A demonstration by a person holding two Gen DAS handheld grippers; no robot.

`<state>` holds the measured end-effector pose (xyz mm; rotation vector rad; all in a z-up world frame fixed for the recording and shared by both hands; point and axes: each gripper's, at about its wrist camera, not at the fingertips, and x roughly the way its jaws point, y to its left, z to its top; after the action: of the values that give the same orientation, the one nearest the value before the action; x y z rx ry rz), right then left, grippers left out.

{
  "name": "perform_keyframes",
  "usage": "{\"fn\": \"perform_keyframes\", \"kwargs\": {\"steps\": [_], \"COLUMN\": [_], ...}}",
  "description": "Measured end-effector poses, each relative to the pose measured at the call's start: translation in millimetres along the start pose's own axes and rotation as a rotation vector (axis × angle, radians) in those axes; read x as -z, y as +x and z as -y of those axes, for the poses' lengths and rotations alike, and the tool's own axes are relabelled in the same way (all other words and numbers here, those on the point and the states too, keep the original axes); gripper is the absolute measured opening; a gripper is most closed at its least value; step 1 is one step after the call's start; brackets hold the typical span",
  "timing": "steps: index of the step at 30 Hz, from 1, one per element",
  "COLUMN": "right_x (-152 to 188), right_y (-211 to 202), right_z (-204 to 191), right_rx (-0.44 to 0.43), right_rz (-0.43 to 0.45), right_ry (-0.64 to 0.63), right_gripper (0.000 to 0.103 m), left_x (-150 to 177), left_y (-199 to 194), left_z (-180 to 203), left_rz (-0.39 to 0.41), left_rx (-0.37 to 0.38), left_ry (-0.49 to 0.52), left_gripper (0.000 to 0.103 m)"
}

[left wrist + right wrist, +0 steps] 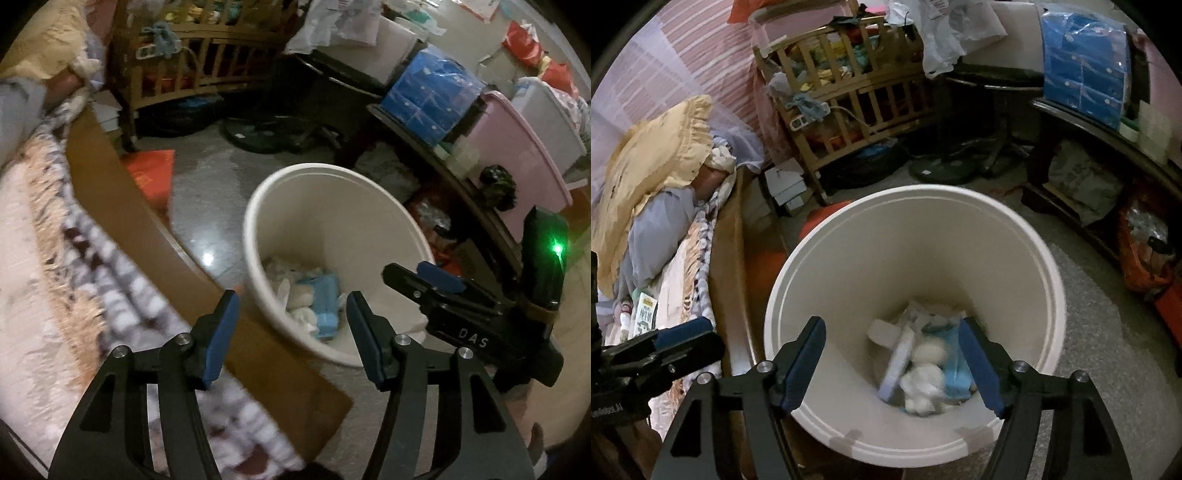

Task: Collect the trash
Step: 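Carry medicine box and plush bear to the white bucket and open both tools, then move both open tools back over the trash on the bed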

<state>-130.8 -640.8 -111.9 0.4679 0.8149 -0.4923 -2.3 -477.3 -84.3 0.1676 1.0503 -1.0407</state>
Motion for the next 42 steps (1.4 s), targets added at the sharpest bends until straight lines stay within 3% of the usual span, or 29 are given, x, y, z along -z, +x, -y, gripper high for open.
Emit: {"fn": "perform_keyframes", "kwargs": {"steps": [13,24,32,37,42], "right_x": [6,18,28,32,35], "right_y": [-2,6,20,29,35], "right_z": [-63,-162,-240,-294,-337], "right_rx": [-0.075,-0.196,-0.266,-0.312,-0.345], "right_rz": [-0.011,-0.05,-0.088,-0.106,-0.111], "right_ry": [-0.078,-0.223,-0.34,-0.432,-0.492], "right_gripper": [0.072,0.076,0.076,0.076,0.076], "left_x": [28,68,108,126,133], "left_y": [-56,-122,-171,-189,-191], "left_z": [-65,-141,-223,-272,-304], "left_rz": [0.06,0.103,0.103,0.107,0.105], "left_rx": [-0.203,-0.383,-0.508,-0.532,-0.492], "left_ry": [-0.069,-0.171,-0.29,-0.394,-0.471], "left_gripper": [0.059,0.059,0.059,0.059,0.059]}}
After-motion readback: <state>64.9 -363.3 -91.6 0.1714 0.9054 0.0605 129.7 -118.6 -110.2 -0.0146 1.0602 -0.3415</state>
